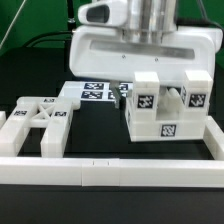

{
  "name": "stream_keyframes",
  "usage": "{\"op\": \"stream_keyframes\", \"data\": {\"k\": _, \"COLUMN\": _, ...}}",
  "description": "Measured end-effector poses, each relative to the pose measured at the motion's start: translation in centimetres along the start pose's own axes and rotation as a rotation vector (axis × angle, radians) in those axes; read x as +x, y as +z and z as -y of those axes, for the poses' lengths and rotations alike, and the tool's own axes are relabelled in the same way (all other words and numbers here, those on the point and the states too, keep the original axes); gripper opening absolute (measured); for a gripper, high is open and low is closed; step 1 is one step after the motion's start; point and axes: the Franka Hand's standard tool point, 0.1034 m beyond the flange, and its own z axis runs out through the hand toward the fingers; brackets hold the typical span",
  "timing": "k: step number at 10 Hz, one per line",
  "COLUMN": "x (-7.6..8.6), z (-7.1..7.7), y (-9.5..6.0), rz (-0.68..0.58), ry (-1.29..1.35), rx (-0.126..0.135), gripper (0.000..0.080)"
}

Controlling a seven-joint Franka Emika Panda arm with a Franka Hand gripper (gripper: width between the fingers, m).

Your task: Assemble chair

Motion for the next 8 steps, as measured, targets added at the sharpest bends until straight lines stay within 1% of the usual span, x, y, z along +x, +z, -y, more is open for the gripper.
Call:
{"op": "stream_keyframes", "data": {"k": 1, "x": -0.2, "z": 0.0, "y": 0.4, "rz": 0.002, "ry": -0.002, "rx": -0.002, "gripper": 0.0321}}
{"op": "stream_keyframes", "data": {"k": 2, "x": -0.8, "z": -0.2, "y": 0.6, "rz": 0.052, "ry": 0.001, "rx": -0.009, "gripper": 0.0321}}
{"op": "stream_keyframes", "data": {"k": 3, "x": -1.3, "z": -0.7, "y": 0.7, "rz": 0.138, "ry": 0.014, "rx": -0.018, "gripper": 0.0321}}
{"op": "stream_keyframes", "data": {"k": 4, "x": -1.7, "z": -1.8, "y": 0.9, "rz": 0.248, "ry": 0.048, "rx": -0.038, "gripper": 0.0321}}
{"op": "stream_keyframes", "data": {"k": 5, "x": -2.1, "z": -2.5, "y": 0.6, "rz": 0.344, "ry": 0.102, "rx": -0.065, "gripper": 0.0321}}
{"op": "stream_keyframes", "data": {"k": 6, "x": -2.5, "z": -3.0, "y": 0.1, "rz": 0.420, "ry": 0.124, "rx": -0.084, "gripper": 0.0321}}
{"op": "stream_keyframes", "data": {"k": 7, "x": -2.5, "z": -3.5, "y": -0.2, "rz": 0.490, "ry": 0.132, "rx": -0.100, "gripper": 0.0321}}
{"op": "stream_keyframes", "data": {"k": 8, "x": -2.6, "z": -3.8, "y": 0.0, "rz": 0.541, "ry": 0.137, "rx": -0.111, "gripper": 0.0321}}
